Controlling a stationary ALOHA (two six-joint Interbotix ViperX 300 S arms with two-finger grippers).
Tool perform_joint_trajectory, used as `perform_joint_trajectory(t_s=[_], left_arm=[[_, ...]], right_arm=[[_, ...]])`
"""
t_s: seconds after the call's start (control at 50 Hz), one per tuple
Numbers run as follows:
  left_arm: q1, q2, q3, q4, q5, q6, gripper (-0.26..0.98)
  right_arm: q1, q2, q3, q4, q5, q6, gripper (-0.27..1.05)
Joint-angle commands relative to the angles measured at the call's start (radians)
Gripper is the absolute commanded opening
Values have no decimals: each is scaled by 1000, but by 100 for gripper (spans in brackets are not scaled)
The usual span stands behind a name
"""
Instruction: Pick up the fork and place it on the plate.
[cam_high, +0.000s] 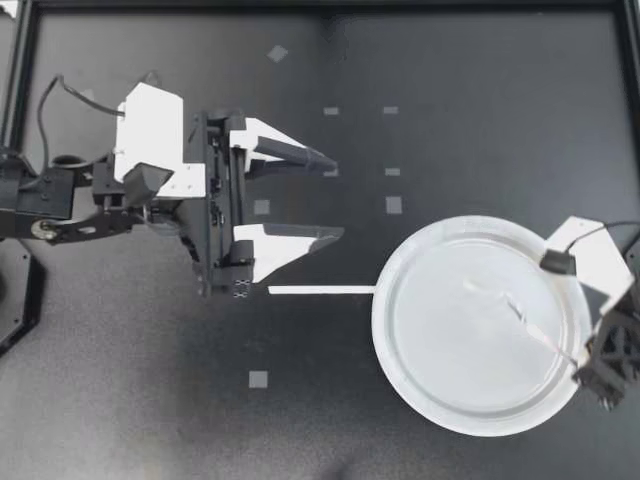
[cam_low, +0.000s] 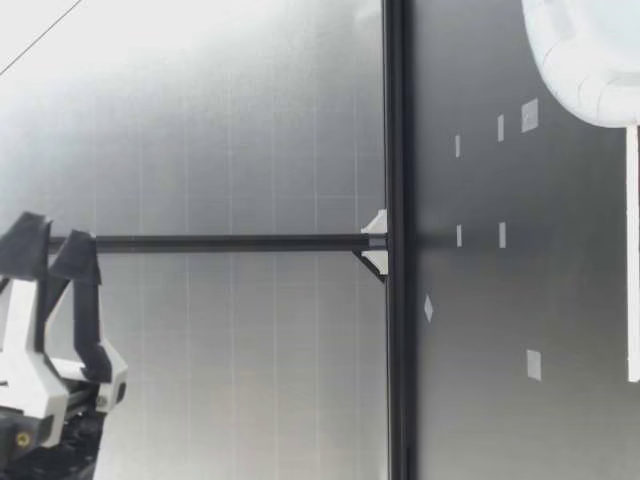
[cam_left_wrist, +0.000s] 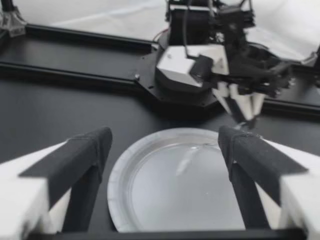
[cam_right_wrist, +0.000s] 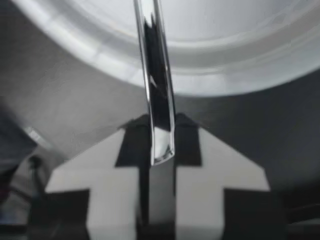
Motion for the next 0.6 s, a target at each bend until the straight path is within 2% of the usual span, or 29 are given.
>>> perform_joint_trajectory(t_s=[0.0, 0.16, 0.36, 0.46, 0.58], left_arm=[[0, -23, -3, 3, -18, -3, 76], [0, -25, -5, 3, -18, -5, 76], [0, -25, 3, 3, -18, -2, 76], [0, -26, 12, 3, -18, -2, 76], [0, -26, 25, 3, -25, 0, 76]], right_arm=[[52, 26, 11, 9, -74, 75, -18], [52, 97, 11, -11, -95, 106, -18], [52, 229, -41, -147, 21, 178, -18], [52, 230, -66, -206, 150, 249, -18], [55, 192, -98, -267, 216, 295, -18]])
